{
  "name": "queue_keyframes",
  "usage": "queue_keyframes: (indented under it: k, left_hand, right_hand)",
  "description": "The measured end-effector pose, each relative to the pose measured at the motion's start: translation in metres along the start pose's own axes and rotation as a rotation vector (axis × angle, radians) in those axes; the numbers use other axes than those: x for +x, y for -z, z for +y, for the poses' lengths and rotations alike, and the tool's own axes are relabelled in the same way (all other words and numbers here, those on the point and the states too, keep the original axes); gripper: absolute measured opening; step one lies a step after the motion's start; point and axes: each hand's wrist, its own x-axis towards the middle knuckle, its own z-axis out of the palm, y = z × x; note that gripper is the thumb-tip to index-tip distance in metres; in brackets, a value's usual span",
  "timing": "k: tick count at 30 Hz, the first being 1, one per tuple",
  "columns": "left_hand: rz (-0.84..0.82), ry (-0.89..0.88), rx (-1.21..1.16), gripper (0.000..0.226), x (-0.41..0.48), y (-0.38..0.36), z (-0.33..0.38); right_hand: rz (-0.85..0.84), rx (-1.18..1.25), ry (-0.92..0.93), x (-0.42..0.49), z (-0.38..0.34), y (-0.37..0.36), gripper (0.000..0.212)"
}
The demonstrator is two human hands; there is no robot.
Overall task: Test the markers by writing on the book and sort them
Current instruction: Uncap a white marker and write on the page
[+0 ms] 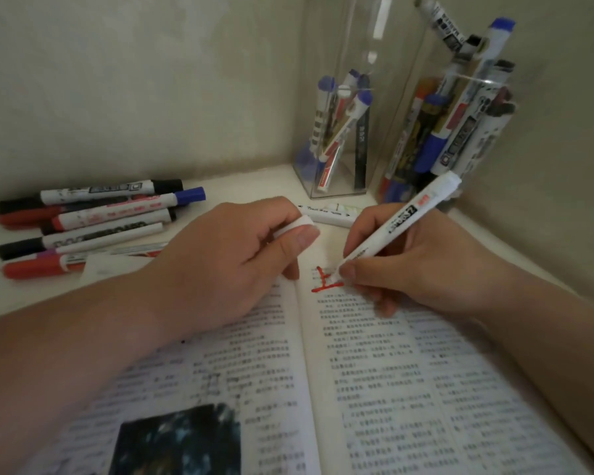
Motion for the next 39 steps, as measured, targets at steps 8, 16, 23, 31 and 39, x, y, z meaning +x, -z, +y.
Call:
queue_keyframes:
  k: [8,16,23,31,39]
  left_hand:
    - [-0.028,0.018,0.000,0.038,0.0020,0.0006,0.0009]
    - [-0.024,0.012,0.003,0.038,0.0016,-0.0003,-0.0001]
    - [-0.024,0.007,0.004,0.037,0.0021,-0.0001,-0.0013]
    - [-0.053,0.002,-0.004,0.038,0.0013,-0.0008,-0.0038]
    - [-0.037,-0.026,0.017,0.033,0.0025,-0.0020,-0.0052]
  right_hand:
    - [0.032,-0.052,-0.026,0.0033,-0.0003,-0.0012,0.013]
    - [0.011,-0.029,-0.021,0.0026,-0.0010,-0.0011,0.012]
    - [0.006,-0.031,-0.020,0.0031,0.0001,0.0003,0.012]
    - [-0.001,-0.036,-0.021,0.0017,0.0002,0.0004,0.012]
    - [-0.021,-0.056,-0.011,0.0025,-0.0008,-0.0020,0.016]
